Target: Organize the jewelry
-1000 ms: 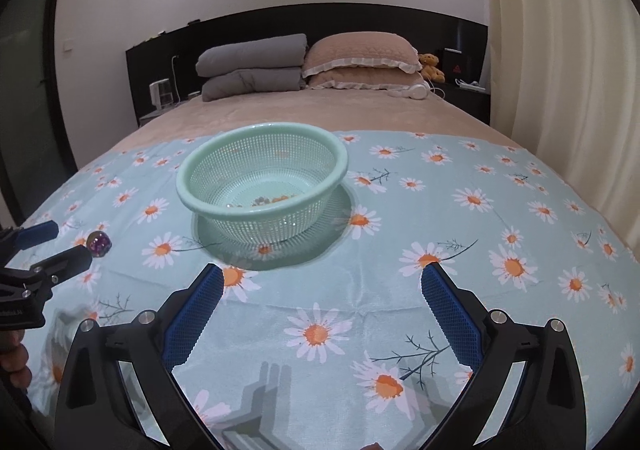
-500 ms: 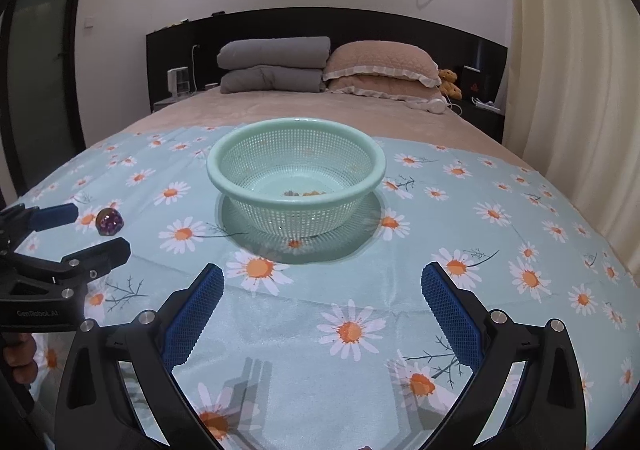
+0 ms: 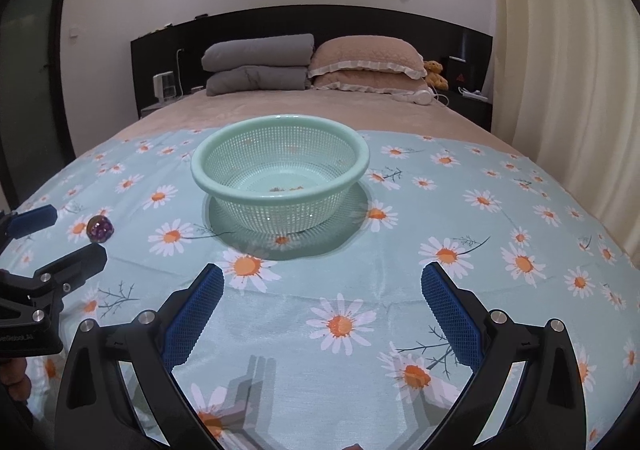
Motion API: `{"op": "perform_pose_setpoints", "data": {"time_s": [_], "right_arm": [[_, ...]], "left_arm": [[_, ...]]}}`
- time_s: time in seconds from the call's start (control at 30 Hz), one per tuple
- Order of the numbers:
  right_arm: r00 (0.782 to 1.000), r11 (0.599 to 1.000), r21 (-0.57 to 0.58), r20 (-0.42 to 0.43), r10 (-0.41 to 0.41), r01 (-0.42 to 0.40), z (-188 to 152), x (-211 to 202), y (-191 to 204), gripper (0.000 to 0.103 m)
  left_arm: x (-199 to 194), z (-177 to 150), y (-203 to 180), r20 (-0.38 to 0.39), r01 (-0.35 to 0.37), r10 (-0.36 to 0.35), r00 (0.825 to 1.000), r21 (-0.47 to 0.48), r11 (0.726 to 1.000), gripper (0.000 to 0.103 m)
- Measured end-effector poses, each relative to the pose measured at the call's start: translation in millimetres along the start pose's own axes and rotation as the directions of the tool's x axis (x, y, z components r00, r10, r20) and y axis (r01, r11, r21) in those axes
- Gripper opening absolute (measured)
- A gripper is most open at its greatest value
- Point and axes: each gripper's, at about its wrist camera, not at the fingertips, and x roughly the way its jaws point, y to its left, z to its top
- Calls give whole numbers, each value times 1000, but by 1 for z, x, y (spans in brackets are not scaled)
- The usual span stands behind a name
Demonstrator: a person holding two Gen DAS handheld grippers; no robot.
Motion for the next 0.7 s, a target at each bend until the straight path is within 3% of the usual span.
{"op": "perform_pose_setpoints", "data": {"time_s": [0.33,0.7], "right_arm": [[999,1000,3,-31,-11,11,-2,8,-1,95],[1000,1000,-4,-32,0,-1,-1,7,1,95]], "left_arm": [[8,-3,-6,-34,33,-33,999,-5,999,97],[11,-6,-9,-40,21,-21,999,1,1000,97]]}}
